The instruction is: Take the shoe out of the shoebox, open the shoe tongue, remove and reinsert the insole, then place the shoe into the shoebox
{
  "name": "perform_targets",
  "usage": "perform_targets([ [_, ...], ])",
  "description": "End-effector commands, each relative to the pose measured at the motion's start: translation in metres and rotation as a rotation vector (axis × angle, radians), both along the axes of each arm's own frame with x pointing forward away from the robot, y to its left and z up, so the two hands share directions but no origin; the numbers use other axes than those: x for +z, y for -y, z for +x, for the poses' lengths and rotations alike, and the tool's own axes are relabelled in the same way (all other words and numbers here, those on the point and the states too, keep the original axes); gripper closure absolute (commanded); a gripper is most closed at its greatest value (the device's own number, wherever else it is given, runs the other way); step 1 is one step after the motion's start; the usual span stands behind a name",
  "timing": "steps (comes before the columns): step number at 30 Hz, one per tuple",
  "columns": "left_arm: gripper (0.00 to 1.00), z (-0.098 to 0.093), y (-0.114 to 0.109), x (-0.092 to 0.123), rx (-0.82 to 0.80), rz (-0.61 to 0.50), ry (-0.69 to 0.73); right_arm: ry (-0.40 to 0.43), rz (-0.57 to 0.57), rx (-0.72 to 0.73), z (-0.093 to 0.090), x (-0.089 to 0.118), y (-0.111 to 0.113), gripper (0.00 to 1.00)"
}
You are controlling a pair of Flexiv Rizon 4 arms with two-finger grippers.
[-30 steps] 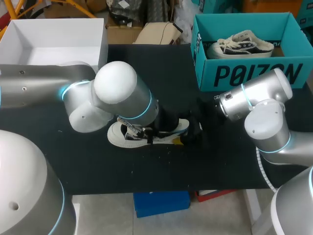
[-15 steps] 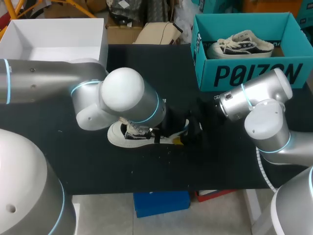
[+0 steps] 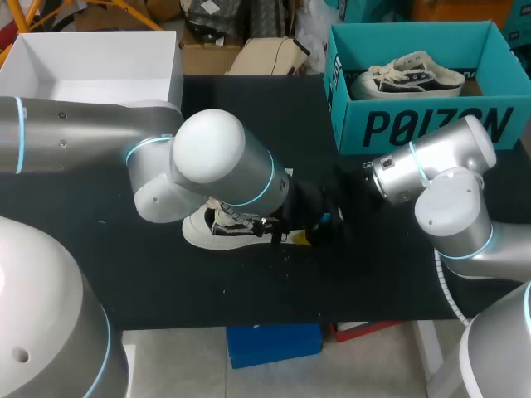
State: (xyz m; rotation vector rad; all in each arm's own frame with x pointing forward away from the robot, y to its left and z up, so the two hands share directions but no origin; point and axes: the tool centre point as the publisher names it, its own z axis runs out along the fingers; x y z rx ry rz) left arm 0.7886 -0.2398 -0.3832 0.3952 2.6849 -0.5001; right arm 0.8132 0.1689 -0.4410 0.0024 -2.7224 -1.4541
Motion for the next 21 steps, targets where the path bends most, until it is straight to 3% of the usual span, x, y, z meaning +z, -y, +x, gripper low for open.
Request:
perform_targets([
  [1, 1.00, -0.017, -0.024, 0.023, -0.107, -0.141, -0.065, -0.002, -0.002, 0.000, 0.000, -0.005, 0.000, 1.00],
  [7, 1.00, -0.035, -0.016, 0.062, -0.159, -0.265, -0.099, -0.002, -0.002, 0.000, 0.000, -0.005, 0.000, 1.00],
  [13, 1.00, -0.043, 0.008, 0.106, -0.138, -0.332, -0.204, -0.002, -0.002, 0.000, 0.000, -0.005, 0.000, 1.00],
  [21, 1.00, -0.039, 0.027, 0.171, -0.181, -0.500, -0.331, -0.002, -0.002, 0.000, 0.000, -0.005, 0.000, 1.00],
])
